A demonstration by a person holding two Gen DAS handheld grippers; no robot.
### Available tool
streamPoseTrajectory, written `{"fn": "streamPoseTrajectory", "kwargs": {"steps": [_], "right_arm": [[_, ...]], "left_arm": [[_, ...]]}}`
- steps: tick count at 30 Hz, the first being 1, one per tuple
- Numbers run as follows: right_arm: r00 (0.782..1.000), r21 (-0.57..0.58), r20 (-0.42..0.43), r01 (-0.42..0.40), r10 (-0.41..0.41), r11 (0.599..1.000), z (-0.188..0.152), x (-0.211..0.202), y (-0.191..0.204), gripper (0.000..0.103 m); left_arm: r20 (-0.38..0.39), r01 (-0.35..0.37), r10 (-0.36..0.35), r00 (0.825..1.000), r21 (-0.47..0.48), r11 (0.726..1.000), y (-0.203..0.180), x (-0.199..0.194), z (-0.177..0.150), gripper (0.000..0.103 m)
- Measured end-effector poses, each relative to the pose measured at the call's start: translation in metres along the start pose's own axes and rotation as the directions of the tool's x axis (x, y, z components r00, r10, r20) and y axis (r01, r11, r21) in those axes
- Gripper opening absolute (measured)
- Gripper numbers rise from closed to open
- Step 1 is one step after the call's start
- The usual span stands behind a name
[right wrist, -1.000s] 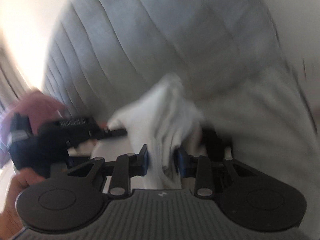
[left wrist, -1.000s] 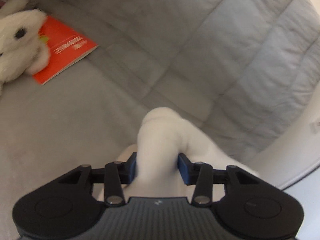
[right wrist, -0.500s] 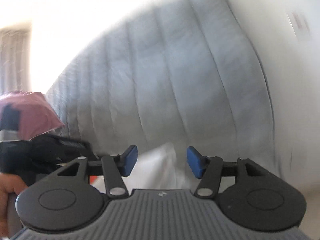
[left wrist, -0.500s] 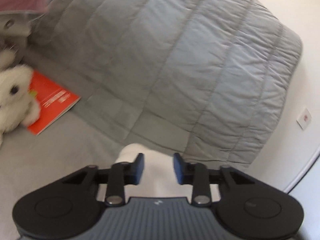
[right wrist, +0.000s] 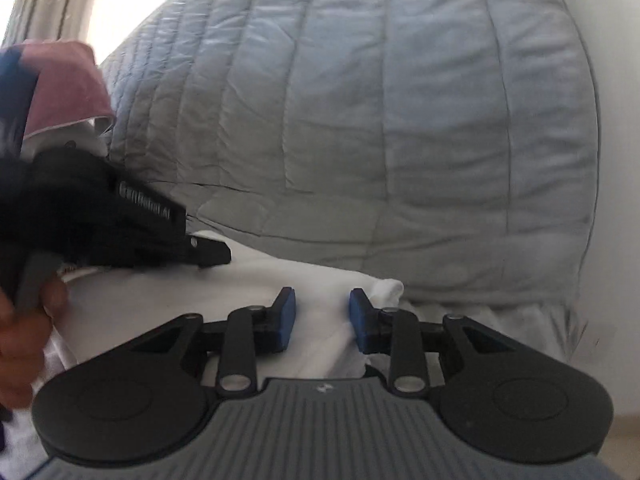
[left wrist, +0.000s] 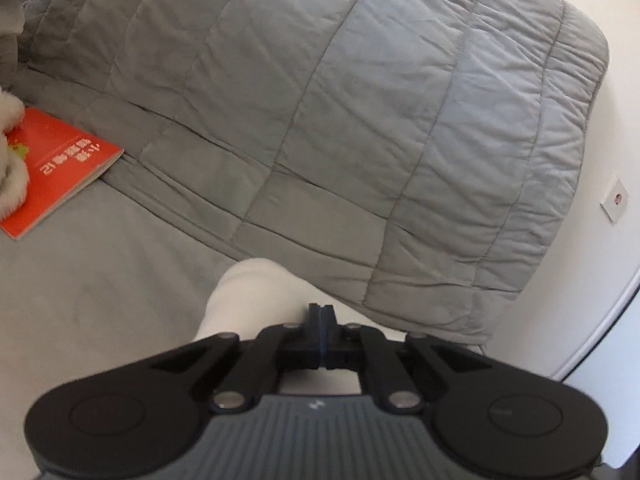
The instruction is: Fold clothes
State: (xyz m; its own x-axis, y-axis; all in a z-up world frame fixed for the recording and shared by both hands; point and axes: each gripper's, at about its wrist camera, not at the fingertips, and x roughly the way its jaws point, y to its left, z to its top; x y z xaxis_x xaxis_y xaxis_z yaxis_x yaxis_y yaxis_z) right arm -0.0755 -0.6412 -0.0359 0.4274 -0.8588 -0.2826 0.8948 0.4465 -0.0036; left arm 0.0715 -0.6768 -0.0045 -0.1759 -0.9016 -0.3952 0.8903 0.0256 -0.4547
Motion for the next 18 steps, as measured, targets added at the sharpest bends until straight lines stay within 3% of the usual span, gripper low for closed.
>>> {"fn": "streamPoseTrajectory", "kwargs": {"steps": [5, 10, 14, 17, 18], "right_arm": [[1.000, -0.045, 0.002, 0.017, -0.017, 0.999, -0.002, 0.002, 0.005, 0.035], [0.998, 0.004, 0.065, -0.019, 0.019, 1.000, 0.007, -0.008, 0.001, 0.037], [0.994, 0.049, 0.093, -0.069, 0.064, 0.996, 0.020, -0.022, -0.006, 0.046], [0.992, 0.113, 0.072, -0.110, 0.102, 0.988, 0.026, -0.026, -0.017, 0.050], [0.991, 0.138, 0.062, -0.124, 0.117, 0.983, 0.028, -0.026, -0.021, 0.051]], "left_arm": [[0.005, 0.005, -0.005, 1.000, -0.051, 0.999, 0.003, -0.004, 0.001, 0.003], [0.053, 0.012, -0.008, 0.999, -0.077, 0.997, -0.002, -0.032, 0.012, 0.003], [0.100, -0.014, 0.024, 0.995, -0.103, 0.995, 0.002, -0.054, 0.010, 0.005], [0.116, -0.051, 0.070, 0.991, -0.162, 0.986, 0.011, -0.070, 0.004, 0.020], [0.119, -0.067, 0.090, 0.989, -0.181, 0.981, 0.014, -0.076, 0.001, 0.033]]}}
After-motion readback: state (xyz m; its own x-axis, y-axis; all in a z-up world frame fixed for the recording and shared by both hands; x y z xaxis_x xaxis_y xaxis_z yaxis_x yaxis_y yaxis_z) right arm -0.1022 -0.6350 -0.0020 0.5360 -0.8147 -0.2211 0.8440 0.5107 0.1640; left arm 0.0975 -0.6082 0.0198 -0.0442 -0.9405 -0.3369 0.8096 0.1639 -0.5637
